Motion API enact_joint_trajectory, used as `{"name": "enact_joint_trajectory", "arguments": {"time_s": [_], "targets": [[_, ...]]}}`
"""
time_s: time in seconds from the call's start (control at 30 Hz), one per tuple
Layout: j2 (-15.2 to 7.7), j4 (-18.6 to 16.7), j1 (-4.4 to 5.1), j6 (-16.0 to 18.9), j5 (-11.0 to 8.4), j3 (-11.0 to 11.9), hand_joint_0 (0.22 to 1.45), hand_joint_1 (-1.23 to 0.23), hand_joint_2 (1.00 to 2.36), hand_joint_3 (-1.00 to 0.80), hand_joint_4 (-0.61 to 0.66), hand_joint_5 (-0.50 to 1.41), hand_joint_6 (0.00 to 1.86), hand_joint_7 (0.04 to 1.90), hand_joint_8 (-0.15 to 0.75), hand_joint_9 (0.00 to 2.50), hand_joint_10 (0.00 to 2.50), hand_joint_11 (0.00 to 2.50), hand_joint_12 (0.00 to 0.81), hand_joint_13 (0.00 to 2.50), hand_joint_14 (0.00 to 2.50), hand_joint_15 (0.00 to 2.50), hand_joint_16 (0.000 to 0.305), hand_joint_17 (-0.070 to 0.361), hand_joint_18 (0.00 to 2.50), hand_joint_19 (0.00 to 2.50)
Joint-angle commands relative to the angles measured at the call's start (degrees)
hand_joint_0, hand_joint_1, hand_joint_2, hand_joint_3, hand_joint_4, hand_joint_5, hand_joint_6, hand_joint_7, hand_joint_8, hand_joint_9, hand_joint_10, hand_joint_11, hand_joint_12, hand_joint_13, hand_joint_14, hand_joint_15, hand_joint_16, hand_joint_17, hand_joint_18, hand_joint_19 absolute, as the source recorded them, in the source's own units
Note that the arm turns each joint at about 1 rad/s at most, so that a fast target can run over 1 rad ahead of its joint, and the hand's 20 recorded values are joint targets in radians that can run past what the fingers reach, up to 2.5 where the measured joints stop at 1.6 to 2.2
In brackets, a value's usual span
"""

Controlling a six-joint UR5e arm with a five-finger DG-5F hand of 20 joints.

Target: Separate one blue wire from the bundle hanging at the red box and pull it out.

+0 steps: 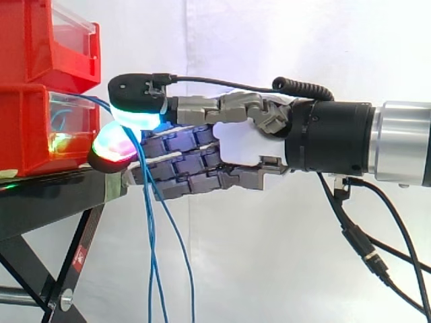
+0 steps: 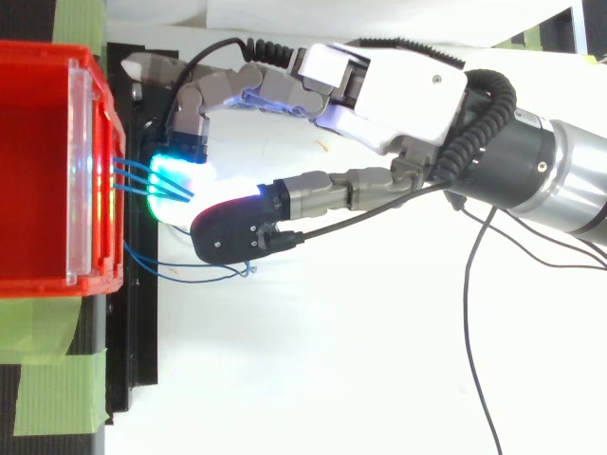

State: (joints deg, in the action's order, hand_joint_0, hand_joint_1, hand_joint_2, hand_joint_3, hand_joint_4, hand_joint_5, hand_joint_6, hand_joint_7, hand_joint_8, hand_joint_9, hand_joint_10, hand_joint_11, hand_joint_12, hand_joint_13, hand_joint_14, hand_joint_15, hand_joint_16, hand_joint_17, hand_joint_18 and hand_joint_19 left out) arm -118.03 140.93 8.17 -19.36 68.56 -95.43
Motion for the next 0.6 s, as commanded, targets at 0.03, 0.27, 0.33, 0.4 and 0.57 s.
{"name": "enact_joint_trajectory", "arguments": {"time_s": [0.03, 0.27, 0.33, 0.4, 0.57], "targets": [[-0.01, 0.40, -0.09, 0.11, -0.01, 0.06, 0.60, -0.63, 1.03, -0.18, 0.24, -0.23, 0.83, 1.02, 0.176, 0.11, 0.00, 0.00, 0.311, 0.14, 0.00, 0.07, 0.059, 0.133, 0.20, 0.18], [0.08, 0.49, -0.09, 0.38, 0.08, 0.06, 0.60, -0.64, 1.03, -0.12, 0.21, -0.22, 0.84, 1.05, 0.183, 0.19, 0.00, 0.00, 0.302, 0.20, 0.00, 0.07, 0.059, 0.132, 0.30, 0.17], [0.08, 0.67, 0.00, 0.64, 0.08, 0.15, 0.59, -0.65, 1.03, -0.11, 0.21, -0.22, 0.84, 1.05, 0.180, 0.21, 0.00, 0.00, 0.300, 0.24, 0.00, 0.08, 0.058, 0.130, 0.32, 0.18], [0.61, 1.37, 0.00, 0.90, 0.08, 0.06, 0.59, -0.65, 1.03, -0.09, 0.20, -0.22, 0.84, 1.06, 0.182, 0.23, 0.00, 0.00, 0.292, 0.26, 0.00, 0.08, 0.057, 0.129, 0.34, 0.17], [1.66, 4.18, 0.18, 0.90, 0.08, 0.06, 0.59, -0.65, 1.04, -0.07, 0.20, -0.21, 0.84, 1.06, 0.192, 0.31, 0.00, 0.03, 0.286, 0.33, 0.01, 0.12, 0.054, 0.122, 0.37, 0.18]]}}
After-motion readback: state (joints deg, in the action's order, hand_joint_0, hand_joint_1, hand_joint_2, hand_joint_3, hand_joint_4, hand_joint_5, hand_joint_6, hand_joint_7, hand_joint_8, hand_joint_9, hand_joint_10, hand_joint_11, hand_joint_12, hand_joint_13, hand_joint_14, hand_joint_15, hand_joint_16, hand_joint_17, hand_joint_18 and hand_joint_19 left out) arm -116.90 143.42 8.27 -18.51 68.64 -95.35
